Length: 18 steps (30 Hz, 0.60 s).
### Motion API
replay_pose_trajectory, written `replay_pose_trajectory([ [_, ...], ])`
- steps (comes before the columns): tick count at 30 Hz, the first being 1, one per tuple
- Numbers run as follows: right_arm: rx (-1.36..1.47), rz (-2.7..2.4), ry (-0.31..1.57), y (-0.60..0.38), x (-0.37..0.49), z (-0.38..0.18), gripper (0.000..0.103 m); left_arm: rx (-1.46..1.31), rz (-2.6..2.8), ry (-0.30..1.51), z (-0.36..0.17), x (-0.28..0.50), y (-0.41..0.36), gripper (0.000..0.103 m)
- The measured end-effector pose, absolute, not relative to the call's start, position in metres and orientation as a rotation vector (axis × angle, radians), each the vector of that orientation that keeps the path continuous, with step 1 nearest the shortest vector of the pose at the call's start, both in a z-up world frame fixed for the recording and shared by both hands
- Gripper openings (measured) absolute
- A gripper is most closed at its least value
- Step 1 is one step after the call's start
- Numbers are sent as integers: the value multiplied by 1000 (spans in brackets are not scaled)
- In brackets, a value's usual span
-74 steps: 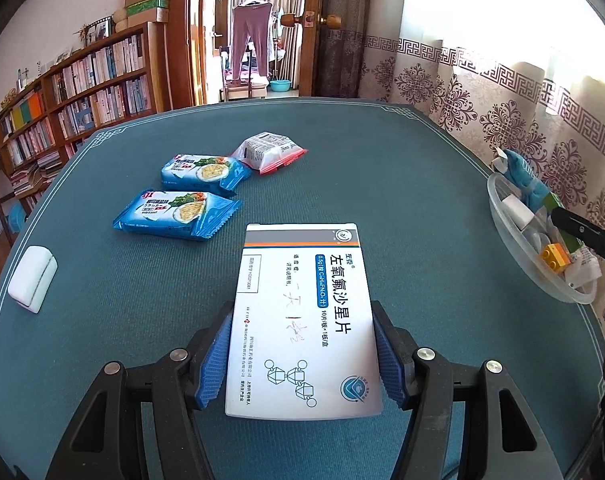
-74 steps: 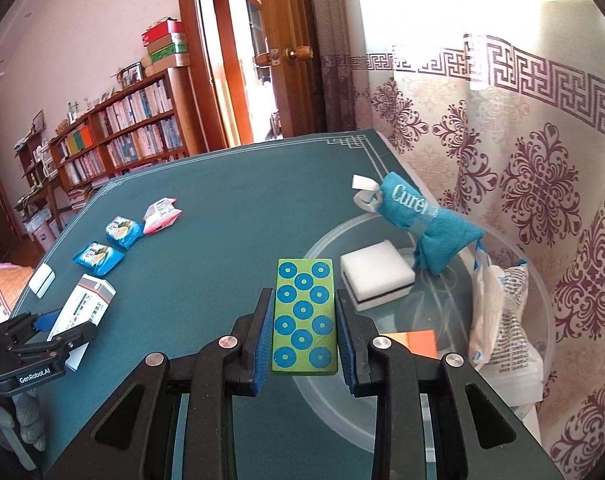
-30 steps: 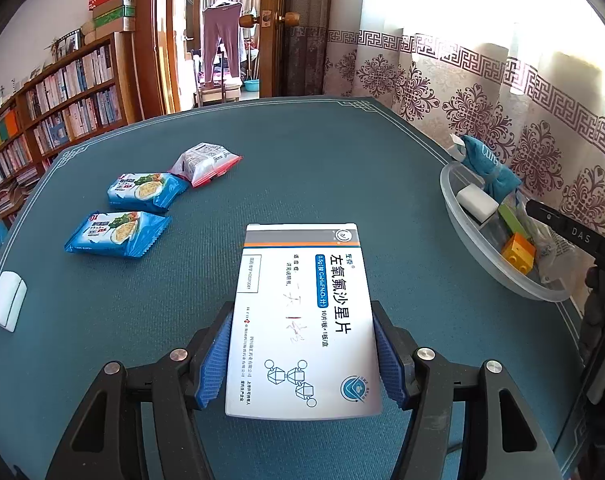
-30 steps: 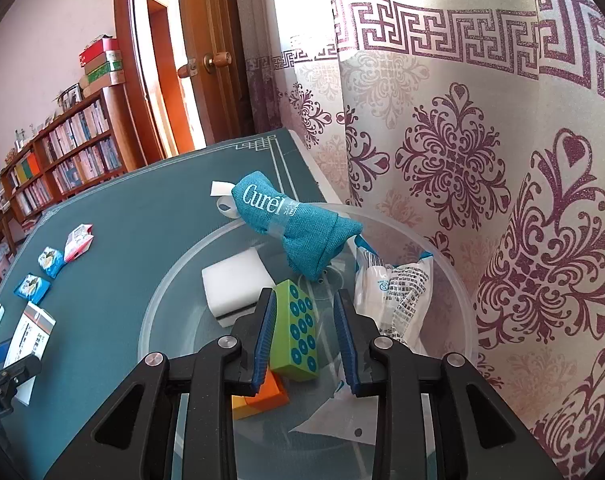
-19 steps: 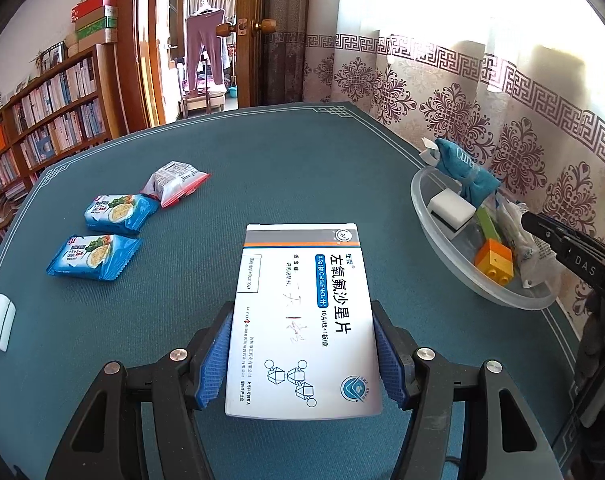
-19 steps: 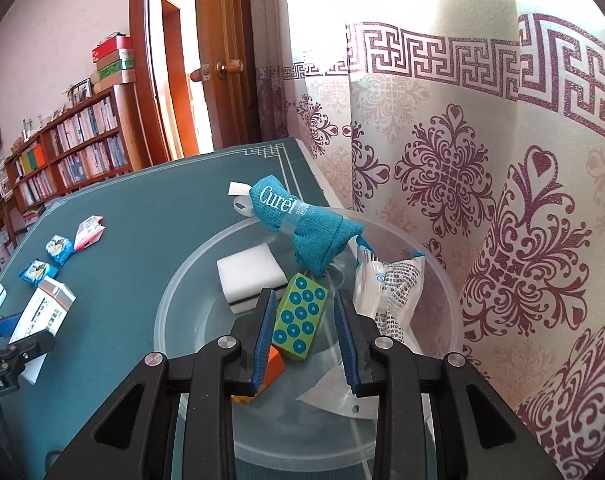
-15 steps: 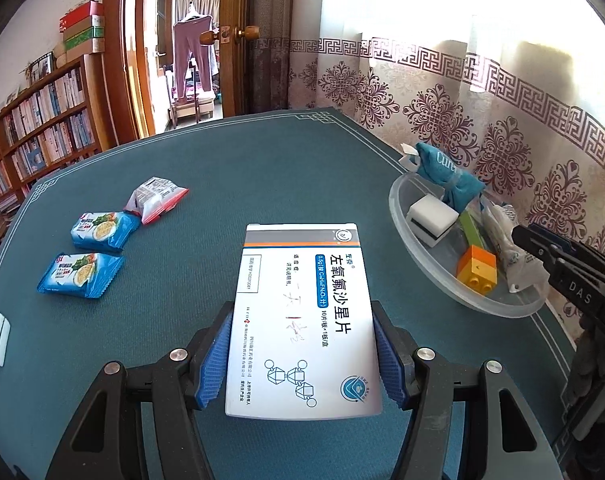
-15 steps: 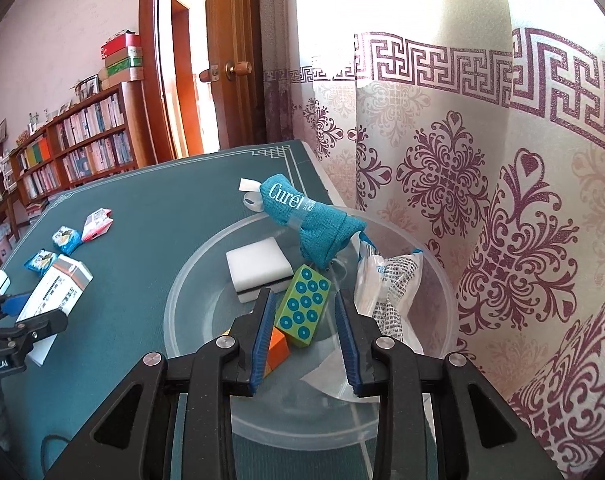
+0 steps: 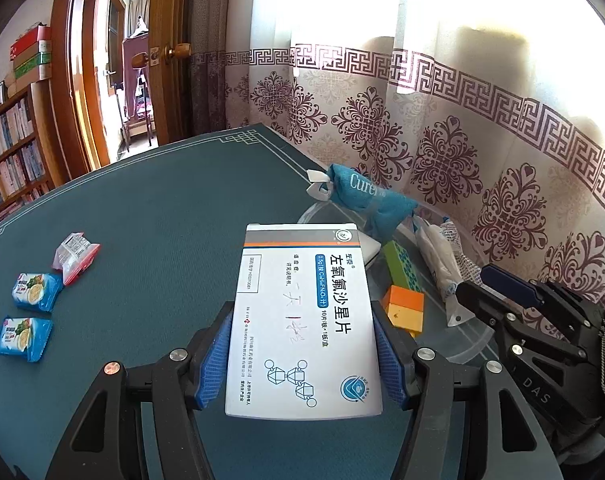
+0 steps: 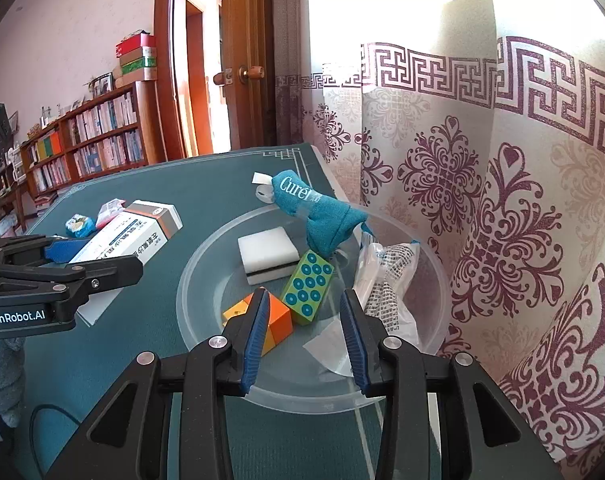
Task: Organize objects
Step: 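Lower the medicine box into the bowl and open the left tool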
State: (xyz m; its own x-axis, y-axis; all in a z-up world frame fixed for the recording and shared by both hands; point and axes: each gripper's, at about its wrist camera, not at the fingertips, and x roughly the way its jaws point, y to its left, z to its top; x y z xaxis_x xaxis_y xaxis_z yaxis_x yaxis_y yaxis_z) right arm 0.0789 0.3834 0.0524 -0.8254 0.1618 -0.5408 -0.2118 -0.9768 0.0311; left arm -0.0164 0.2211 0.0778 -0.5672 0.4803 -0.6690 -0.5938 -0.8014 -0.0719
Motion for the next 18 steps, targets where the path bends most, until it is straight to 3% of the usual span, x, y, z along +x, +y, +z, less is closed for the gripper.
replay_pose_trajectory([
  [13,-822,2826,180,390,81,51,38,-830,2270,262,81,-30,276,67],
  [16,-825,2822,186,391,80,50,38,-799,2276,269,78,-33,279,81],
  [18,-825,2821,189,392,80,50,38,-799,2291,252,74,-35,274,85],
])
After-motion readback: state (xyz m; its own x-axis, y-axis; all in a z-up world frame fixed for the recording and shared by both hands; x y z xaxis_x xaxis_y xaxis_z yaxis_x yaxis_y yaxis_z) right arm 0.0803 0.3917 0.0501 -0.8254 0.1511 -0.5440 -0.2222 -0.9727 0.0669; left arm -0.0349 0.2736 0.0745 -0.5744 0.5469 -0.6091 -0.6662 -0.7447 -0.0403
